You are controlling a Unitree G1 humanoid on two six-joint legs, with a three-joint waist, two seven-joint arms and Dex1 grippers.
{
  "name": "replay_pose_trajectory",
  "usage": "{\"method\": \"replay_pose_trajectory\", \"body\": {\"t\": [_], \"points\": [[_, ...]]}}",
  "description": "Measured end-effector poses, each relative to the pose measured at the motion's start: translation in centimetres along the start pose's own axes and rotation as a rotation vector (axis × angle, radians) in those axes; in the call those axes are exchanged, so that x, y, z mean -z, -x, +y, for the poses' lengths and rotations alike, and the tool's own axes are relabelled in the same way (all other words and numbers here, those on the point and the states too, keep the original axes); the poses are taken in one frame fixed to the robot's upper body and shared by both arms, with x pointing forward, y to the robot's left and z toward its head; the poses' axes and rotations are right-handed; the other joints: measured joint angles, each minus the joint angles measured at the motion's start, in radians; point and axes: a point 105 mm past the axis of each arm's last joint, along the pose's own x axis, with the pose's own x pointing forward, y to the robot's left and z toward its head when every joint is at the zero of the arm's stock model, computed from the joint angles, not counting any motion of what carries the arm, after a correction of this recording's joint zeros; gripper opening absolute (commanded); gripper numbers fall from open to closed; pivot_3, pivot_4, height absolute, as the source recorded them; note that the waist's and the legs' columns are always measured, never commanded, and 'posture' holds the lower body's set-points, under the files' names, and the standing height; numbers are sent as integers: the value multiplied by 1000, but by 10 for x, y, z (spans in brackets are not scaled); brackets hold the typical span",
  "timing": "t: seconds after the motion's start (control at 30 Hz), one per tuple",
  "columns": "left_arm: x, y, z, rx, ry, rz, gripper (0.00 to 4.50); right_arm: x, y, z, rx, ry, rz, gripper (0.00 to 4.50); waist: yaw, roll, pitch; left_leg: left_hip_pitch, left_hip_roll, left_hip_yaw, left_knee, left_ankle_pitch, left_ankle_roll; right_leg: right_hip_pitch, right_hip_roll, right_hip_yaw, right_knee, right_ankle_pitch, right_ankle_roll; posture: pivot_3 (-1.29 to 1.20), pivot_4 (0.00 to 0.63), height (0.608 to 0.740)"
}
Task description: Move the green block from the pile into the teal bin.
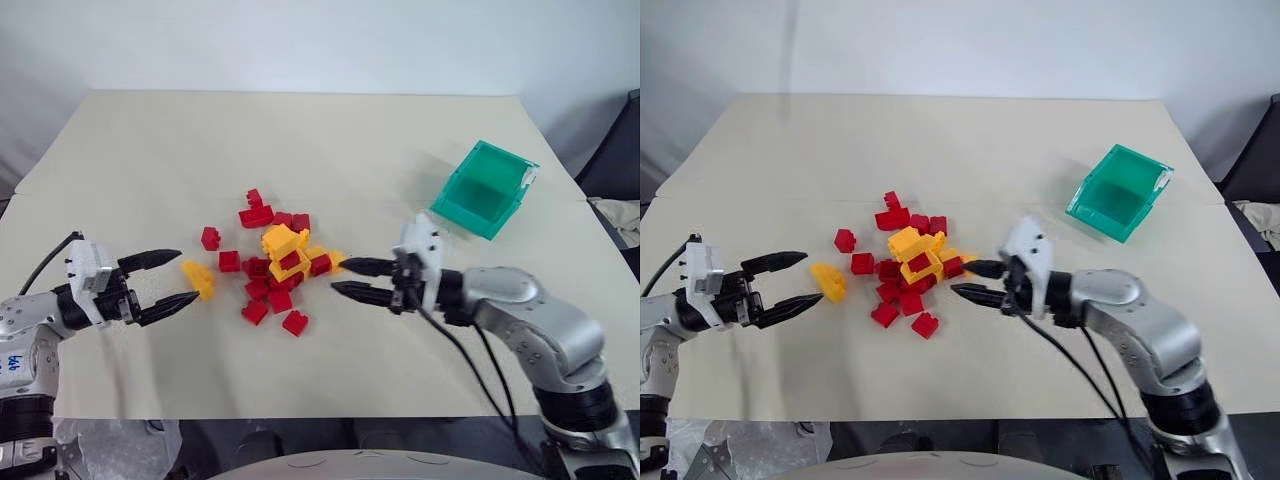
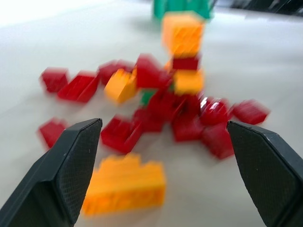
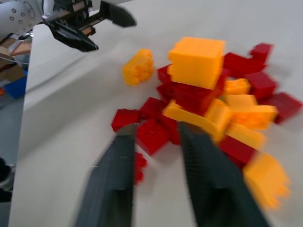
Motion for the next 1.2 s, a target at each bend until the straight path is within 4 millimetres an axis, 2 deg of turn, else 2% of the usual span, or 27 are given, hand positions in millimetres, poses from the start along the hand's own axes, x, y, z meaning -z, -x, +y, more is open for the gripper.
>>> {"method": "replay_pose_trajectory", "body": {"t": [0.07,0.13,0.2,0.37,0.5,0.7,0.8,0.93,1.13,1.2], "points": [[-1,1,-6,58,15,-21,4500,2,-26,1,-27,-29,12,13,-9,-1,0,0,0,0,0,0,0,0,1,0,0,0,0,0,150,740],[-3,0,-10,106,17,-35,4500,3,-52,11,-69,-52,16,13,-13,0,0,0,1,0,0,0,0,-1,2,0,4,0,-1,0,150,740],[-3,0,-9,107,21,-37,4500,5,-65,14,-85,-62,26,13,-16,0,0,-1,1,-1,0,0,0,-2,2,-1,5,-1,-2,0,150,740],[-2,-1,-5,83,18,-47,4500,8,-98,-3,-18,-76,19,13,-24,-1,-1,-1,1,0,1,0,0,-2,-1,-4,6,-1,-2,0,150,740],[-5,-4,-3,73,-1,-60,4500,4,-112,-26,62,-42,7,13,-28,-1,0,-1,1,0,1,0,0,-2,-3,-9,6,-1,-2,0,150,740],[1,-7,-1,49,4,-66,4500,6,-107,-77,280,16,23,13,-31,-1,0,-1,1,0,1,0,-1,-2,-4,-10,6,-1,-2,0,150,740],[4,-7,1,34,11,-62,4500,14,-98,-90,330,21,49,13,-32,-1,0,-2,1,0,1,0,-1,-4,-4,-10,6,-1,-2,0,150,740],[-1,-10,4,35,-15,-70,4500,5,-99,-85,304,33,20,13,-36,-1,0,-4,1,0,1,0,-1,-6,-4,-10,7,-1,-2,0,150,740],[3,-21,5,37,-5,-99,4500,-11,-119,-63,223,28,-55,13,-54,0,0,-4,1,0,1,1,-2,-6,-4,-11,9,-1,-2,0,150,740],[3,-22,5,40,-4,-98,4500,-18,-111,-62,209,49,-86,381,-54,0,0,-5,1,-1,1,1,-2,-7,-6,-11,9,-1,-2,0,150,740]]}}
